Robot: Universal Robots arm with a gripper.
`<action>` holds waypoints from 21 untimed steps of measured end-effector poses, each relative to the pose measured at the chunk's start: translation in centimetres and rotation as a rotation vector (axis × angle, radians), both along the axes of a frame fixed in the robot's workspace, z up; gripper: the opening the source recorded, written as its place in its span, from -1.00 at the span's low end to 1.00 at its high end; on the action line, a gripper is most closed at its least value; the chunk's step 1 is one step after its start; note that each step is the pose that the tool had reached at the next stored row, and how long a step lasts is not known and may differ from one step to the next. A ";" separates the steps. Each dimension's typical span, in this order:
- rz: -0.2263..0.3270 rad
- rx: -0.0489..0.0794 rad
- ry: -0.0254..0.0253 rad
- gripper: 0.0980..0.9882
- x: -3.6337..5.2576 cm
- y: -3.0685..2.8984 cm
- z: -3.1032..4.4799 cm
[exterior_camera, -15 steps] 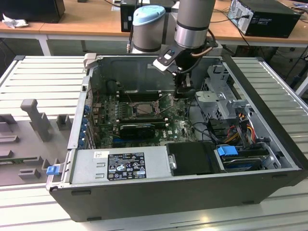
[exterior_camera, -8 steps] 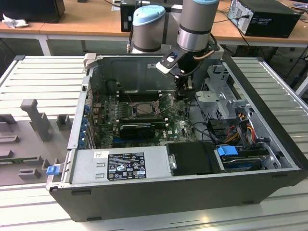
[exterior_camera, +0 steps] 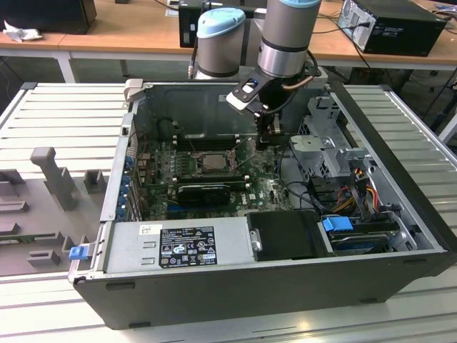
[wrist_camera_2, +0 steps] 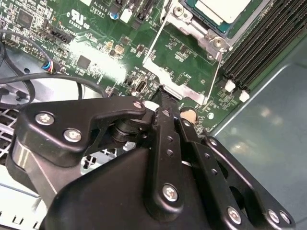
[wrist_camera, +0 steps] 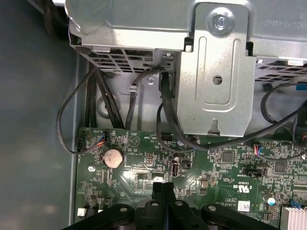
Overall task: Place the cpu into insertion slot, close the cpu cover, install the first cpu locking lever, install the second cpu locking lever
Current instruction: 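Close the cpu cover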
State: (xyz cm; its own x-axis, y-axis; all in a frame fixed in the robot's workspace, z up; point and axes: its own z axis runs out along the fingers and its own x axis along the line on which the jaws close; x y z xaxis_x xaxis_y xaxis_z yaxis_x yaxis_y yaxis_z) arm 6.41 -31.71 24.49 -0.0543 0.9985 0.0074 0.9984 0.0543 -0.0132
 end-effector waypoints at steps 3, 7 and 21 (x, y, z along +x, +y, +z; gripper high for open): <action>0.000 0.000 0.0000 -0.98 -0.39 0.00 0.00; 0.000 0.000 0.0000 -0.98 -1.71 0.00 0.00; 0.000 0.000 0.0000 -0.98 -4.74 0.00 0.00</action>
